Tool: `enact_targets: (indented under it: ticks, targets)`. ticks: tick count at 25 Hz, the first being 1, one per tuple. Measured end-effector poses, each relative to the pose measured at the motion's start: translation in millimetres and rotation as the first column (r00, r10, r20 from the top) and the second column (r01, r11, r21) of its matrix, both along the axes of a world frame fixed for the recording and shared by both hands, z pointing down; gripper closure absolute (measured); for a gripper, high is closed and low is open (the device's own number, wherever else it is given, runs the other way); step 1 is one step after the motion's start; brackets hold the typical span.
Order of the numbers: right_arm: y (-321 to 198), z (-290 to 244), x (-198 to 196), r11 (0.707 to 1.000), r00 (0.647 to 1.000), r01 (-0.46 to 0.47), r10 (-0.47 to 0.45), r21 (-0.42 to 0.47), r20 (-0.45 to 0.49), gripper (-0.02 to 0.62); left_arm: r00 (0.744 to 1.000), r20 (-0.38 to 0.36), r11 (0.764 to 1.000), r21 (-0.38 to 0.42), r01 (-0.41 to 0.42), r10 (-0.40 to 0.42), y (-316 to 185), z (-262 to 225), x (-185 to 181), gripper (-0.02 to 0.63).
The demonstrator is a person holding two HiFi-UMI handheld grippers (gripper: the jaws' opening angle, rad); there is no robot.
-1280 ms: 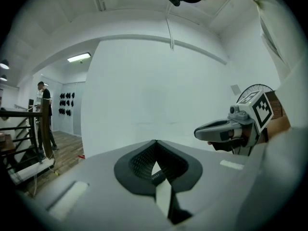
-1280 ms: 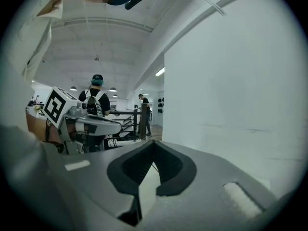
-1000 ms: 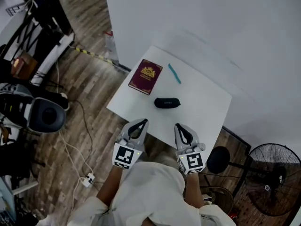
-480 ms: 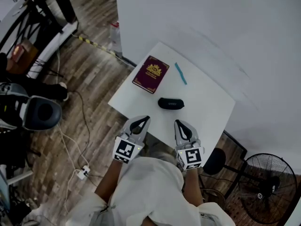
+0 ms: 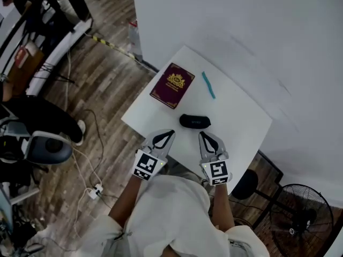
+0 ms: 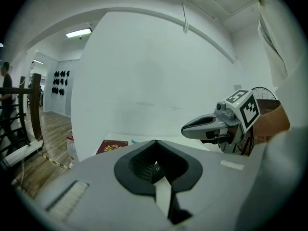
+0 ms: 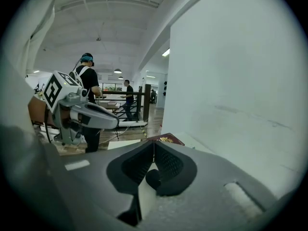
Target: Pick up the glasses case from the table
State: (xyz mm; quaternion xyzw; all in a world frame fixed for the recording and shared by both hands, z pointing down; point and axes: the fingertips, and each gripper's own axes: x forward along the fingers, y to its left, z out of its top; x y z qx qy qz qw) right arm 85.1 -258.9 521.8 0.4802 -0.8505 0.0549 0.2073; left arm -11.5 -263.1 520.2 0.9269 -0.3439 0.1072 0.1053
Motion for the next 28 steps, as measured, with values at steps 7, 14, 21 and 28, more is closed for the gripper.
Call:
enact_targets:
  ticks: [7, 14, 21, 28]
  targets:
    - [-21.3, 39.4, 14.0, 0.996, 0.999, 0.042, -0.045, -0.074, -0.030, 0.583, 0.999, 0.037, 0.998, -0.060, -0.006, 0.008, -20.4, 27.2, 23.1, 0.588]
    - [-32.8, 73.2, 22.4, 0.986, 0.992, 0.094, -0.105, -0.138, -0.075, 0.572, 0.997, 0.069, 0.993, -0.116, -0.008, 0.016, -33.3, 52.8, 41.5, 0.588]
    - [-40.7, 103.6, 21.9, 0.964, 0.971, 0.171, -0.200, -0.204, -0.133, 0.529, 0.995, 0.096, 0.984, -0.177, -0.010, 0.027, -39.4, 79.4, 53.3, 0.588]
    - [-44.6, 141.1, 19.1, 0.919, 0.923, 0.244, -0.319, -0.310, -0.217, 0.428, 0.993, 0.115, 0.975, -0.220, -0.007, 0.033, -44.0, 100.7, 57.9, 0.588]
